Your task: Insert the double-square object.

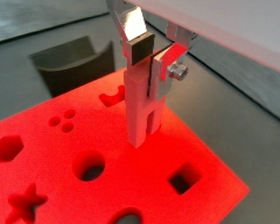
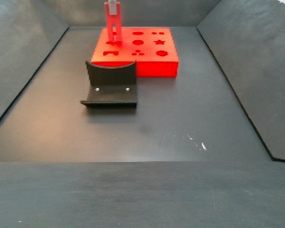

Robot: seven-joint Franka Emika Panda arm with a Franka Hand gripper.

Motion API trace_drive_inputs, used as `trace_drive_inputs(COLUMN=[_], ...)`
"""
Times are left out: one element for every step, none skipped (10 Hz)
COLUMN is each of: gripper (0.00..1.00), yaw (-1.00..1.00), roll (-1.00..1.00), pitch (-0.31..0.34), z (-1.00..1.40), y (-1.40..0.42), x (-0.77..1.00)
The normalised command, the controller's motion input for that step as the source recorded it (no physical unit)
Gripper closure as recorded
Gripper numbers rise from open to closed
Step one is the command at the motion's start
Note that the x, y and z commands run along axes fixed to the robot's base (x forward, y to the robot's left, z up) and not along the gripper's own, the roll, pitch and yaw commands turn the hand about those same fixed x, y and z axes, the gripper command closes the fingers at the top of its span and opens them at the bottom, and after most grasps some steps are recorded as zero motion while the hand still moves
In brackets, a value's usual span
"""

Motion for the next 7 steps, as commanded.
trace_drive_inputs(gripper=[1.00, 1.00, 1.00, 1.00, 1.00, 1.00, 1.00], yaw=[-0.97, -0.78, -0.51, -0.30, -0.03, 0.05, 0.04], roll=[0.01, 0.00, 0.01, 0.01, 0.00, 0.03, 0.04], pitch=[0.040, 0.087, 0.119, 0.101, 0.000, 0.000, 0.000], z=[-0.04, 0.00, 0.00, 0.00, 0.00, 0.00, 0.00], y=[0.01, 0.09, 0.21, 0.22, 0.10, 0.00, -0.08], x=[0.00, 0.06, 0.13, 0.08, -0.03, 0.00, 0.00])
